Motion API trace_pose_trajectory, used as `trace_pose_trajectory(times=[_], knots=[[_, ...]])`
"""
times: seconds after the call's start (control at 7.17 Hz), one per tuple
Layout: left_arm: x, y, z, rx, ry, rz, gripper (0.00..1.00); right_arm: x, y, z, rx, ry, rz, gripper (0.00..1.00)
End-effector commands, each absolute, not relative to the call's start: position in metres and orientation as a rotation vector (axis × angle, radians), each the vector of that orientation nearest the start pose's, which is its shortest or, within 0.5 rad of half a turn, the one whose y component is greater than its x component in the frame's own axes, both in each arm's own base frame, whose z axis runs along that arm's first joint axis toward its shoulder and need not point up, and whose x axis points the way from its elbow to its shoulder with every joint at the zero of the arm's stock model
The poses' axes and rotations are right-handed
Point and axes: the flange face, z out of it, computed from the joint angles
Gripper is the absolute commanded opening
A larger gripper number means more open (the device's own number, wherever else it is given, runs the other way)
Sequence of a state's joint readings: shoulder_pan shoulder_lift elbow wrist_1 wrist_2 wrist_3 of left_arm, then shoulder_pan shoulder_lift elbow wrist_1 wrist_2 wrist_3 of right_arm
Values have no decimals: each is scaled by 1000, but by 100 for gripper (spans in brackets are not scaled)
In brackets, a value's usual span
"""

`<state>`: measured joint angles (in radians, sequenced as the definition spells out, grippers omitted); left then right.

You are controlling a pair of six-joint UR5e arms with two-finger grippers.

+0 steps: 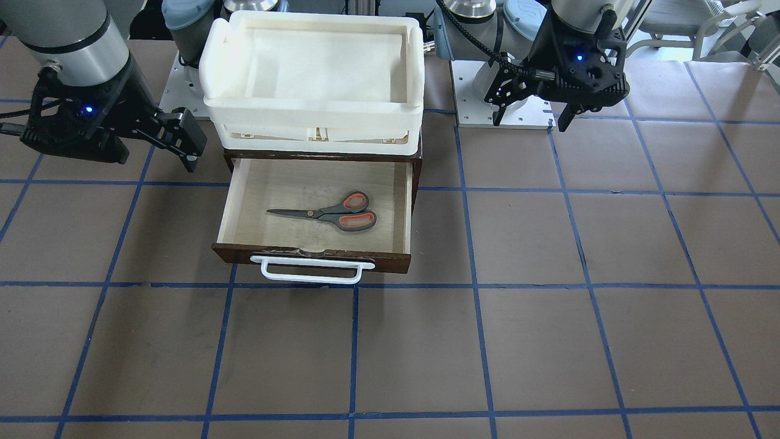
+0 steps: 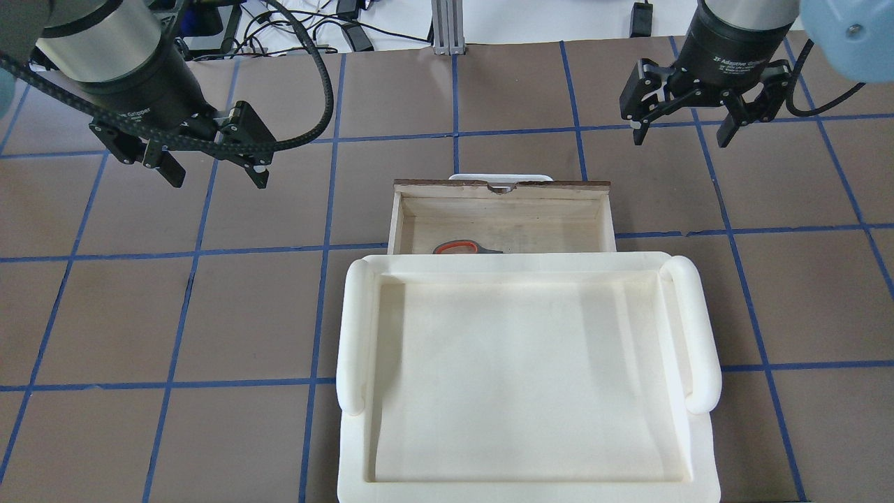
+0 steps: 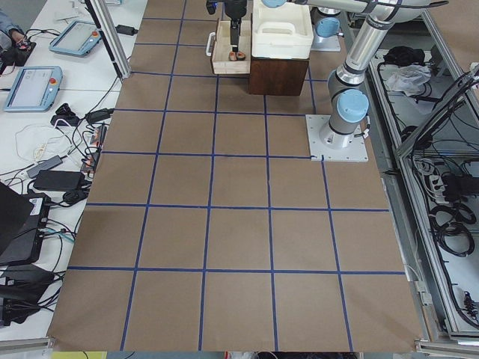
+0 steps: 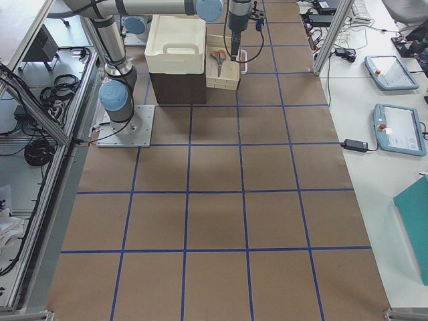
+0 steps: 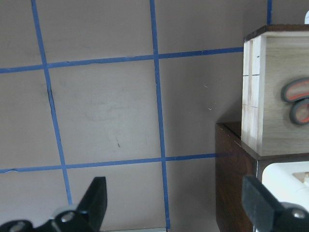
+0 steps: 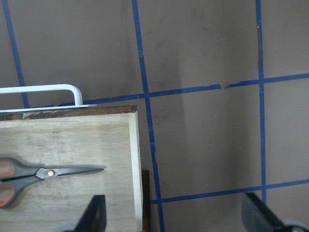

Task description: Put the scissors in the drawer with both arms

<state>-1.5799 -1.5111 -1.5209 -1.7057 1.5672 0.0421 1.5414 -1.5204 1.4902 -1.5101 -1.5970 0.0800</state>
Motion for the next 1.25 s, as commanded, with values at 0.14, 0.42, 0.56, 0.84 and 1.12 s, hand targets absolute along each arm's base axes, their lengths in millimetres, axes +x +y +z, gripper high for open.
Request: trace_pose_trajectory(times=[0.14,0.42,0.56,0.84,1.12], knots=[[-137,-473,534,17,3149,-113,100,115,-514,496,174,3165,50,100],[-138,-473,533,36,3145,-106,100,115,-515,496,157,3164,36,100],[-138,-474,533,37,3145,-106,100,115,-517,494,155,3164,40,100],[-138,-474,532,42,3152,-102,100,114,-515,498,181,3154,26,100],[-137,-475,532,41,3145,-104,100,116,-509,508,181,3142,-7,100]])
